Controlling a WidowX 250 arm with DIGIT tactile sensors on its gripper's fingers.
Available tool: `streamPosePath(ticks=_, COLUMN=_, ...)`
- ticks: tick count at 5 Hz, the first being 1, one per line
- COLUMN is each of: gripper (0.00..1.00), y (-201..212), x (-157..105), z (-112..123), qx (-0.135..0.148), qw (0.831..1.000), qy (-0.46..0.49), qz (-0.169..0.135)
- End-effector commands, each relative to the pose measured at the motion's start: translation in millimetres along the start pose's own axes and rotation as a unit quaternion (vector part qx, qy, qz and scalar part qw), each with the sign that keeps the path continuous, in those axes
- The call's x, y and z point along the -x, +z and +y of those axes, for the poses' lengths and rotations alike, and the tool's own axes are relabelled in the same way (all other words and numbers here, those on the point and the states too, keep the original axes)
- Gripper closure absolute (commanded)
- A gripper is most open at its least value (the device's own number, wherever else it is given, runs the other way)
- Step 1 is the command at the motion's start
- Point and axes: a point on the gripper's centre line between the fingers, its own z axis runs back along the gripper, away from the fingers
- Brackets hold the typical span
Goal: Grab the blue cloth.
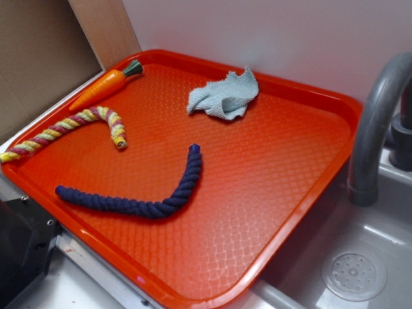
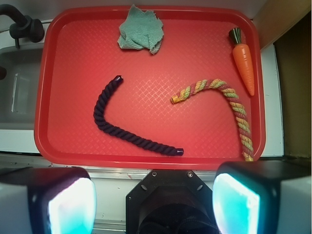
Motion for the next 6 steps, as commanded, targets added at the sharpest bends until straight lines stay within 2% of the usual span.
streamPosePath(ticks=1, gripper=0.00, y=0, x=0, z=0, qx=0.000, qw=1.000, qy=0.000, qz=0.000)
streamPosePath(ticks=2, gripper=0.00, y=-44, x=-45, z=-16, qx=0.020, qw=0.999, qy=-0.033, qz=-0.032)
streamPosePath(ticks=3, gripper=0.00, y=-74, x=-81, z=-36, qx=0.021, qw=0.991, qy=-0.095, qz=-0.096)
streamPosePath(ticks=4, gripper=0.00, y=-127, x=-121, z=-34, qx=0.000, qw=0.988, qy=-0.121, qz=-0.101)
streamPosePath(ticks=5, gripper=0.00, y=-141, x=-138, z=-23, qx=-0.040, qw=0.988, qy=-0.102, qz=-0.108)
streamPosePath(ticks=6, gripper=0.00, y=-157, x=-159, z=-5, qx=-0.045, qw=0.989, qy=-0.085, qz=-0.115)
